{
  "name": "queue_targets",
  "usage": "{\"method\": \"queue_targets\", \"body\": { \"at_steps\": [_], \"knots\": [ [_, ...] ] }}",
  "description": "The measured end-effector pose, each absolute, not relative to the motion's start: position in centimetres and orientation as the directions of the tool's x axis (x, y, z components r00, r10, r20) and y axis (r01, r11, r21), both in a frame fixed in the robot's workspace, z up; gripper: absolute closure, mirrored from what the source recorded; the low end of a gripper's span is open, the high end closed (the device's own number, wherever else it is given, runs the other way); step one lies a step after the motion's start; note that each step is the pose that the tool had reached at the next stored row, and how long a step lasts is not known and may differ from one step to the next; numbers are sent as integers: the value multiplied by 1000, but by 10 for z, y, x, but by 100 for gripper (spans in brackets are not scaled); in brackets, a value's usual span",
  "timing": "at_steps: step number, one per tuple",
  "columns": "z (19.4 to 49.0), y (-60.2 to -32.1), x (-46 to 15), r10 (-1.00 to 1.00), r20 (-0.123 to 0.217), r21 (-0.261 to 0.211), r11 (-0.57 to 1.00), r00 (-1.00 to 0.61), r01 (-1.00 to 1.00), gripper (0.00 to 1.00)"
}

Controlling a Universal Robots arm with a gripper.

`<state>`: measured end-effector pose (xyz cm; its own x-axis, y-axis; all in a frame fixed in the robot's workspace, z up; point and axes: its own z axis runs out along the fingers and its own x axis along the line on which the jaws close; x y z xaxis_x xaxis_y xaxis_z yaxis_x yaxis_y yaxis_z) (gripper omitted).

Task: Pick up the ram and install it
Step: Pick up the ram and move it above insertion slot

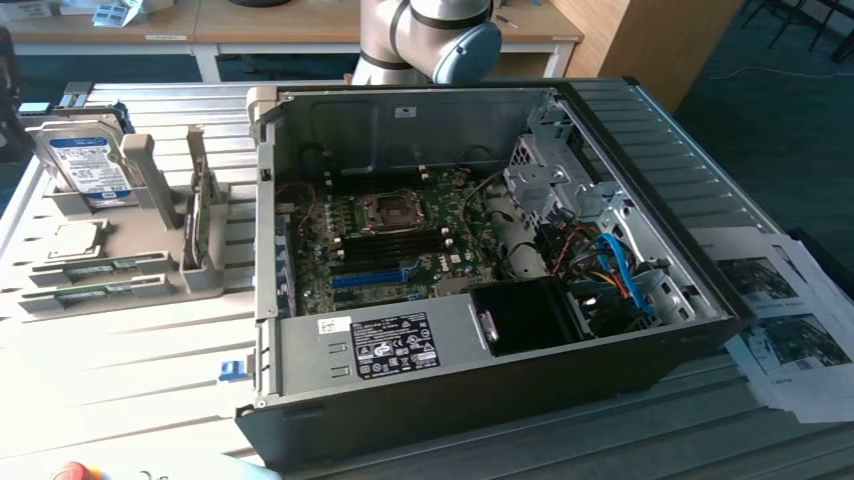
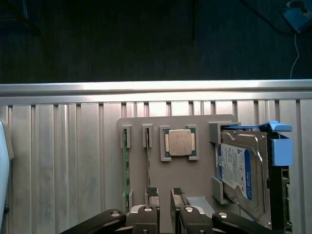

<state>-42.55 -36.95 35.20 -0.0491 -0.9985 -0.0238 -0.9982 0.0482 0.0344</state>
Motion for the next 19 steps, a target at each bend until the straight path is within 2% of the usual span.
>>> {"method": "queue_targets", "body": {
  "at_steps": [19],
  "knots": [
    [348, -373, -425, -999, -24, 34, 48, -49, -998, 76]
  ]
}}
